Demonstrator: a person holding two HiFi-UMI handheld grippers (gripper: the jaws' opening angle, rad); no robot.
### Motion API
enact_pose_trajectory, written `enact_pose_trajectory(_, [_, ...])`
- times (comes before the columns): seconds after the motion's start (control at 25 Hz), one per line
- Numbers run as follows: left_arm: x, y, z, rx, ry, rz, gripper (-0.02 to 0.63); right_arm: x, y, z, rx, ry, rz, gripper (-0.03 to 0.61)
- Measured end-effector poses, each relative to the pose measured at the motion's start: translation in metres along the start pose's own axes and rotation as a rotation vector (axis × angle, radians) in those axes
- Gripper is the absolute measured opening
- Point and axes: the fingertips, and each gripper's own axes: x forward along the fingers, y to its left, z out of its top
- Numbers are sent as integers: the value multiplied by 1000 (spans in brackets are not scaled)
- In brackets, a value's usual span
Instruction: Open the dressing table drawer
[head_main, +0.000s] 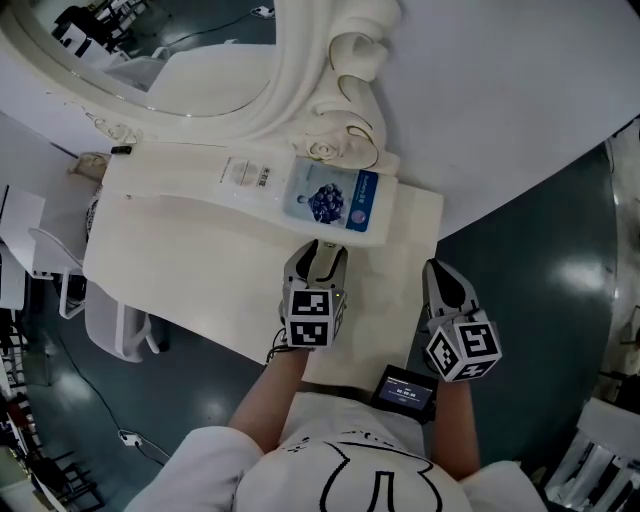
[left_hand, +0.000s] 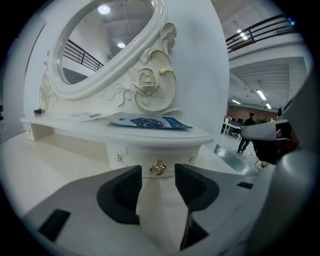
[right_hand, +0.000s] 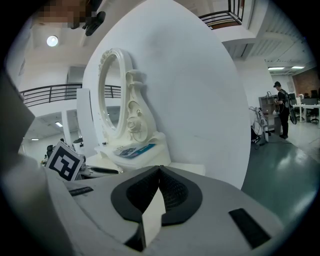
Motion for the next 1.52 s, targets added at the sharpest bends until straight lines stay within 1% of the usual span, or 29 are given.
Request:
enact_pose_trajectory(0.04, [1,0,1,4,0,-2,197,0,1,-1,1,1,1,17])
enact_pose_trajectory(0.12, [4,0,2,18,4,1,162,0,3,-2,0,3,2,17])
enact_pose_trajectory(0.16, [4,0,2,26,4,4,126,0,4,-2,-1,3,2,17])
enact_pose_trajectory(0.2, [5,1,3,36,2,7,112,0,5,-2,-1,2,3,17])
enact_pose_trajectory(0.32, [5,0,4,74,-5,8,112,0,7,-1,-1,-3,2,17])
enact_pose_trajectory(0.4, [5,0,4,86,-6,1,112,-1,8,1,0,-8,0,17])
enact_pose_trajectory(0.88, [6,0,-2,75,17,-29,110,-6,13,2,5,-24,-17,17])
enact_pose_trajectory(1.52, [-6,-1,-6,90,37,-64,110,-19,27,5,14,-53,-34,17])
